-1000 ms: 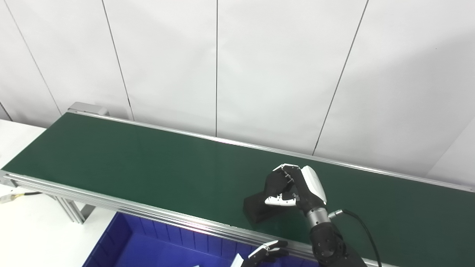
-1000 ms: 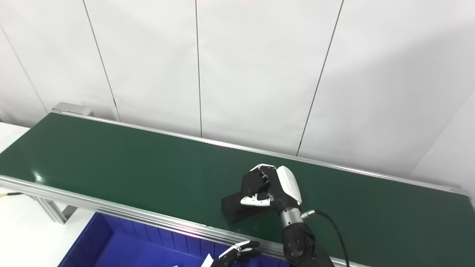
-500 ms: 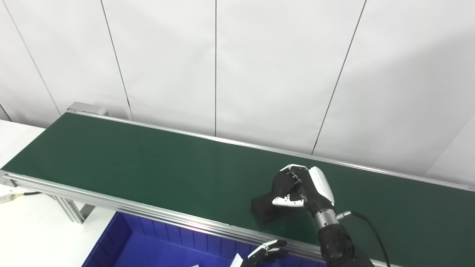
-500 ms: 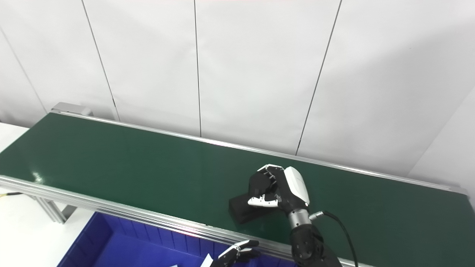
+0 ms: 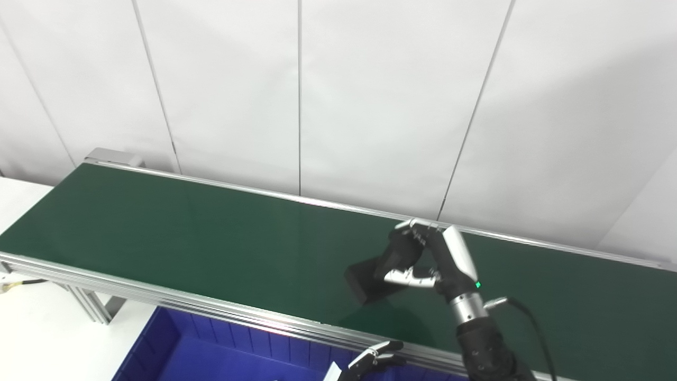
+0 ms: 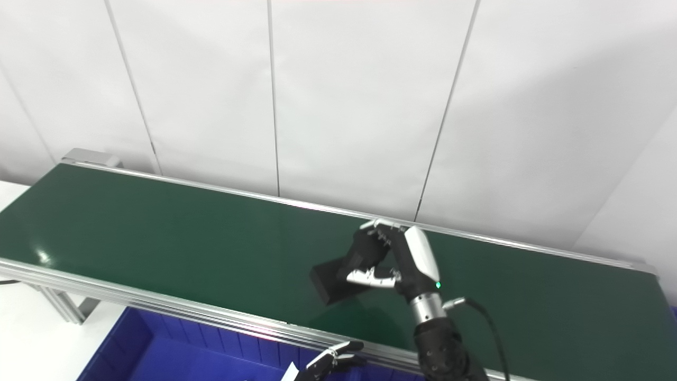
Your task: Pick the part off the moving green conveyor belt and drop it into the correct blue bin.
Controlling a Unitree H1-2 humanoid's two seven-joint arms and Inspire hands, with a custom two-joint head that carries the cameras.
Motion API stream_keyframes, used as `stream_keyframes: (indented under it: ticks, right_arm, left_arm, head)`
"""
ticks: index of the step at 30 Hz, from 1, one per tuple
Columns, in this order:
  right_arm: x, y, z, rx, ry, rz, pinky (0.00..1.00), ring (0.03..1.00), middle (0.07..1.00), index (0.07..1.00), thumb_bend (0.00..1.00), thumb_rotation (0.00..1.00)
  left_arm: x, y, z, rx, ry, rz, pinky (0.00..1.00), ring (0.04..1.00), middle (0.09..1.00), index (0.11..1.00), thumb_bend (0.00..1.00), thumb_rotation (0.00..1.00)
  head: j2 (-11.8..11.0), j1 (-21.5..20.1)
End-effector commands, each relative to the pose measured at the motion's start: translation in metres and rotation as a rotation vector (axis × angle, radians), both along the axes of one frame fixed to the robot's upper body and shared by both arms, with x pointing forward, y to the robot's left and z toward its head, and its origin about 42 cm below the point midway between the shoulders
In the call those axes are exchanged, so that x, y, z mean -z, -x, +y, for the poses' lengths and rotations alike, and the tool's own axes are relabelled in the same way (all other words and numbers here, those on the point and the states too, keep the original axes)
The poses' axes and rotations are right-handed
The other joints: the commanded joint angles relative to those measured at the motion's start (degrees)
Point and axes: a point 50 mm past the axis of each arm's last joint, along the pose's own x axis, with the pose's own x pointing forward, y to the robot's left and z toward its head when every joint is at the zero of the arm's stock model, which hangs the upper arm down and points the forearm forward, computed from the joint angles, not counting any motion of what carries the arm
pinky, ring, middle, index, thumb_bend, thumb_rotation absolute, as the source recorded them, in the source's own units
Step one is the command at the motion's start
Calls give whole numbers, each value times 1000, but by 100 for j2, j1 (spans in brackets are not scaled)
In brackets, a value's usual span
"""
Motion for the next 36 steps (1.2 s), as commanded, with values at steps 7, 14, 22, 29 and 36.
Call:
stream_keyframes:
  ticks: [7, 14, 22, 29, 36]
  right_arm:
    - [-48, -1, -2, 36, -66, -121, 341, 422, 488, 529, 497, 0]
    - [-68, 16, -13, 92, -140, -181, 353, 409, 489, 541, 496, 0]
    - [-79, 63, -50, 159, -180, -268, 330, 405, 493, 555, 492, 0]
    - [-72, 105, -85, 261, -176, -238, 310, 400, 498, 563, 490, 0]
    - [-61, 138, -112, 350, -119, -184, 318, 399, 497, 563, 490, 0]
  left_arm:
    - [-13, -11, 10, 10, 48, -45, 843, 826, 791, 868, 1000, 934]
    - [-19, -16, 32, -1, 57, -55, 857, 840, 816, 897, 1000, 975]
    - [-25, -22, 52, 25, 80, -56, 870, 846, 819, 901, 965, 954]
    - [-36, -31, 66, 22, 116, -85, 834, 845, 822, 900, 941, 940]
    - [-58, -40, 73, 18, 168, -160, 810, 827, 786, 874, 952, 918]
  head:
    - [173, -652]
    - [410, -1164]
    - [512, -1594]
    - [903, -2199]
    - [1320, -2505]
